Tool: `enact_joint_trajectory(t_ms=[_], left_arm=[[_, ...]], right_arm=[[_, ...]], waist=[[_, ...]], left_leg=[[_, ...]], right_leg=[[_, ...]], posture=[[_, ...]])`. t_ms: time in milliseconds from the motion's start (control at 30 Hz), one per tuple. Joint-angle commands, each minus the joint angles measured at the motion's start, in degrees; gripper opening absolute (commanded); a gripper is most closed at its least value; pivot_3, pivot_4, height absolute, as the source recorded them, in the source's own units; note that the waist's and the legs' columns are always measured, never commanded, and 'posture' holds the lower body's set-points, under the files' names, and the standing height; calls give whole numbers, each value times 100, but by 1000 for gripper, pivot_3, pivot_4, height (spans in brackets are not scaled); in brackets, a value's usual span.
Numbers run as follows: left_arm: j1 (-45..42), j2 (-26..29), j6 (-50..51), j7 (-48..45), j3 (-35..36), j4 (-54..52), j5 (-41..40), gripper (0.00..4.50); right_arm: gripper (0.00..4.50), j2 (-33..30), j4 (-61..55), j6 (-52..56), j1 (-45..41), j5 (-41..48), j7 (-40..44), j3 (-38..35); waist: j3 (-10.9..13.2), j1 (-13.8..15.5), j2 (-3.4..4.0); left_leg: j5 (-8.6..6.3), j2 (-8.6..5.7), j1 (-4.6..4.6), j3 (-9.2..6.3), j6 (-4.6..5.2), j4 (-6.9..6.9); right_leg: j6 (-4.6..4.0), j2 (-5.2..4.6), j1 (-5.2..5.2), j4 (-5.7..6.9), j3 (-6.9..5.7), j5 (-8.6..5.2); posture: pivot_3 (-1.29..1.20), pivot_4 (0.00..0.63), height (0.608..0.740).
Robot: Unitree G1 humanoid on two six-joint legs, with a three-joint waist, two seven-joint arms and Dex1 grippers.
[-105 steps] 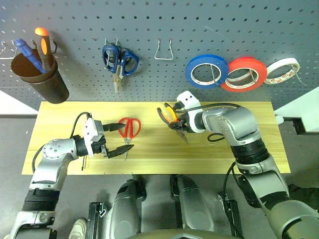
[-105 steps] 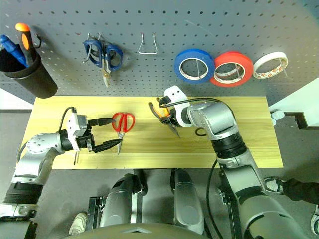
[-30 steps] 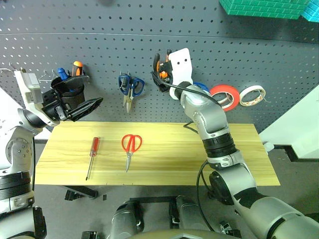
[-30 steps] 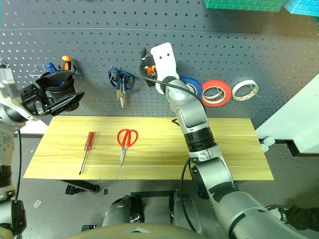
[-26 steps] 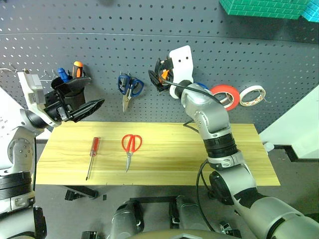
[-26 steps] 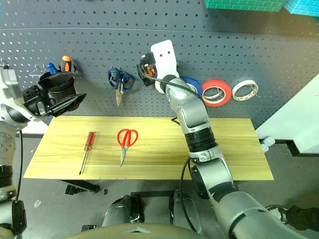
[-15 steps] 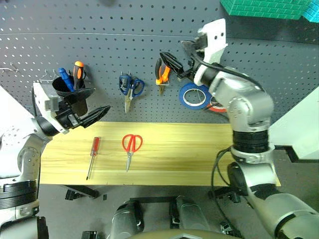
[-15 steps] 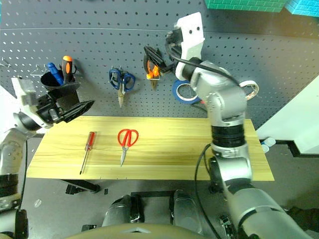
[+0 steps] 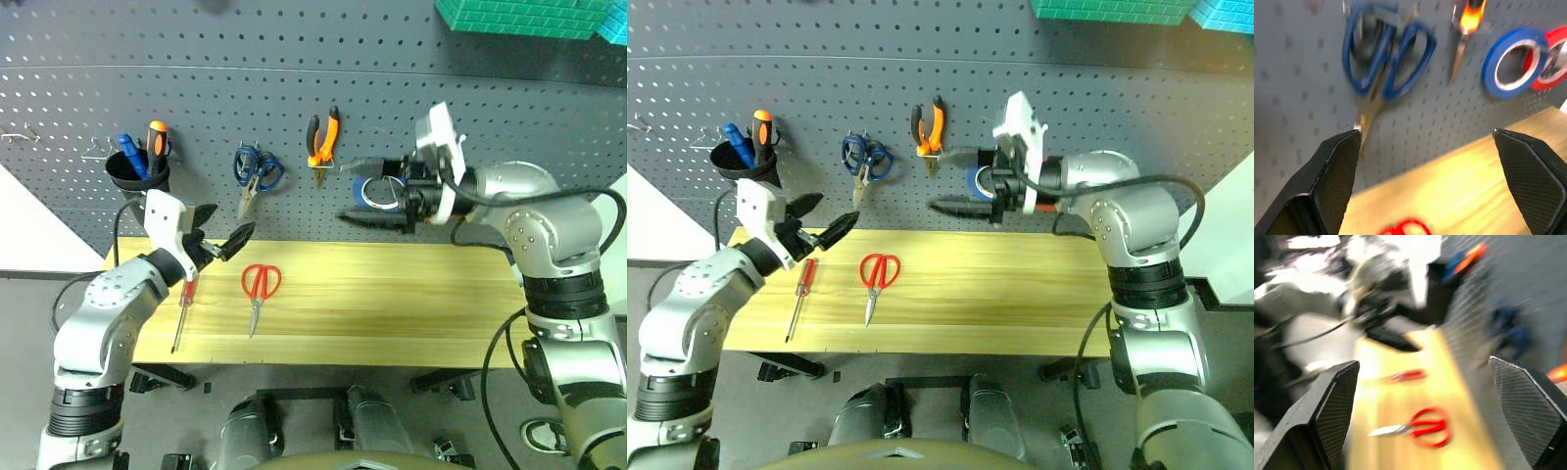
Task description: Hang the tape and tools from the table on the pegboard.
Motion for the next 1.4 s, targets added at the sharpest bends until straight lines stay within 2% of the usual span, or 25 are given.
enact_joint_trajectory(t_ms=[33,367,433,533,667,900,1000,1133,1400], left_arm=[[68,-129,130,302,-145,-272,154,4500],[216,-629,-95,644,-797,106,815,4500],[216,-803,39,850,-824,179,882,4500],[244,-959,119,982,-946,228,1010,4500],[168,-1140,279,1166,-1169,495,1264,4500],[-5,-1378,721,1254,-1205,916,1326,4500],[-143,-1551,890,1449,-1241,1107,1468,4500],[-351,-1609,1646,1822,-1503,1101,1822,4500],[-576,-1993,2620,2061,-1133,1158,1687,4500]], right_arm=[[4458,-94,319,-580,94,-256,440,162],[4458,14,1434,-1596,415,-871,752,330],[4458,-8,1579,-1787,477,-1018,748,357],[4458,-35,1721,-1916,506,-1158,767,368],[4458,-18,2004,-2109,542,-1332,735,355],[4458,-14,1837,-2171,785,-1579,581,426],[4458,-22,1666,-2072,825,-1610,481,427],[4458,-137,1565,-1874,806,-1522,521,317],[4458,-261,1440,-1742,890,-1492,522,260]], waist=[[1,33,0],[54,197,45],[111,199,59],[234,194,59],[379,191,69],[647,186,74],[750,171,69],[831,141,70],[1001,123,68]], left_leg=[[-1,0,0,0,1,1],[-15,-4,5,1,23,11],[-20,-7,17,1,32,11],[-24,-5,84,-1,35,6],[-24,0,89,-4,36,6],[-23,1,88,-6,37,3],[-22,2,86,-6,37,7],[-22,2,86,-6,37,5],[-22,2,84,-6,36,2]], right_leg=[[0,-1,1,-1,0,0],[-2,-15,14,-8,0,-1],[-3,-22,25,-9,0,-2],[-28,-31,81,-11,-1,-18],[-31,-42,86,-10,-1,-20],[-30,-47,83,-10,-1,-19],[-30,-50,82,-10,0,-19],[-23,-49,82,-10,1,-15],[-28,-52,77,-12,1,-19]], posture=[[-29,125,730],[-17,204,730],[-21,223,730],[-28,246,730],[-40,273,730],[-63,326,730],[-83,329,730],[-110,340,730],[-131,361,730]])
